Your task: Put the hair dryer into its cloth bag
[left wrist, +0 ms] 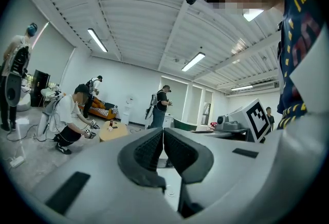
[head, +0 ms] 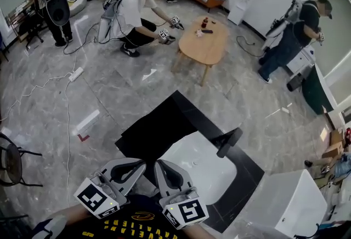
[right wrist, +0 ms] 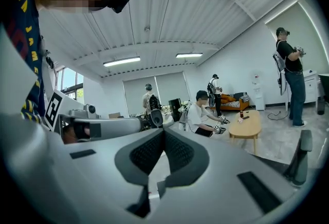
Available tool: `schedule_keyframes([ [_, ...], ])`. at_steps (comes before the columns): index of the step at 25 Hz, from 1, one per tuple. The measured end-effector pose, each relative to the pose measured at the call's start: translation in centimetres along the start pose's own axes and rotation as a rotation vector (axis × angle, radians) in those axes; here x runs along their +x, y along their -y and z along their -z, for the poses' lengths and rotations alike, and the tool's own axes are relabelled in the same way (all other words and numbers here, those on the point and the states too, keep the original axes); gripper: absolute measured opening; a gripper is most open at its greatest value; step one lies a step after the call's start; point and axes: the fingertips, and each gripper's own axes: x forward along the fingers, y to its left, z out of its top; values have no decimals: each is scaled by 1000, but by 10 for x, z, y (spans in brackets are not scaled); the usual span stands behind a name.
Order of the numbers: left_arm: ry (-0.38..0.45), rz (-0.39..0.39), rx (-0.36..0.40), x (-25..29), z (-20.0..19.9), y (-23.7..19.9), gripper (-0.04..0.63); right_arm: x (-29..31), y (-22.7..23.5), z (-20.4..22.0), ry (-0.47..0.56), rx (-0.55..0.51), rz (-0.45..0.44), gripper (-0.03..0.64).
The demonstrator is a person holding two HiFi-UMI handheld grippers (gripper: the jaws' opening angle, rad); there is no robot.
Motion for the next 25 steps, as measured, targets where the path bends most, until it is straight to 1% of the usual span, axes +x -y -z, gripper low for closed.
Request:
schedule_keyframes([
  [12, -3, 9, 9, 0, 1, -2, 3, 1, 0, 1, -8, -2, 2, 8],
  [25, -9, 3, 10, -1, 1, -2, 3, 2, -4, 3, -22, -6, -25, 8],
])
